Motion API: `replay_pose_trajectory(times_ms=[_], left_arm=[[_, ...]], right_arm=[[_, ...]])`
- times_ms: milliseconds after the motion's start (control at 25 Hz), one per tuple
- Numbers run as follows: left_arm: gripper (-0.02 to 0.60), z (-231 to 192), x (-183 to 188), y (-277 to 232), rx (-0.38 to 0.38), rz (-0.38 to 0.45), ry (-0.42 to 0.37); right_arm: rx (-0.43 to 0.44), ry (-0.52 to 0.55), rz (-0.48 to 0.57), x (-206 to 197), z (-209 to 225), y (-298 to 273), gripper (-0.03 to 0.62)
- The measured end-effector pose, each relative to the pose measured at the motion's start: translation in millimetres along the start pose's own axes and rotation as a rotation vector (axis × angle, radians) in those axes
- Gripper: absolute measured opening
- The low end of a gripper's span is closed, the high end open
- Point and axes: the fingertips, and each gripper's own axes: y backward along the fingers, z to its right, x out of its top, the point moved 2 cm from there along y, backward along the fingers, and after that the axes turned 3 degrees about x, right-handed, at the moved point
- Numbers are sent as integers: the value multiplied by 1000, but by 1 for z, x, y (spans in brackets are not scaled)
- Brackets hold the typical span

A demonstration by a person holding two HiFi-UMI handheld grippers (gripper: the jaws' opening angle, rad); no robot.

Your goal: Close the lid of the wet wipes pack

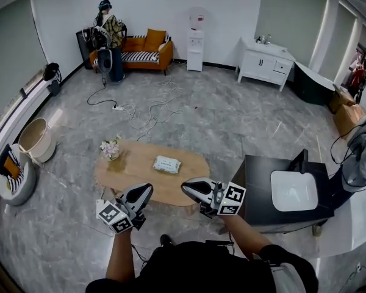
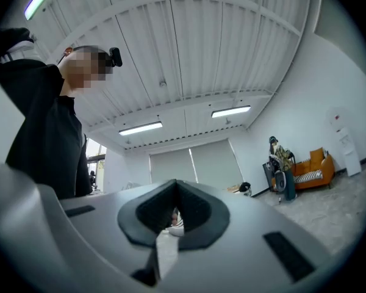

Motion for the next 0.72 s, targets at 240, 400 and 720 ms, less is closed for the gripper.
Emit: replay_pose_trajectory(times_ms=[240,400,720], left_arm=[[17,106,-53,1,22,-42,31],[17,150,-79,5,34,-89,37],[17,185,-85,30,19,-74,25]], right_arm=[[100,-72,14,-15,-80,72,12],[108,-85,16,-23,-108,101,11],[81,-71,-22,-32,-150,109,11]])
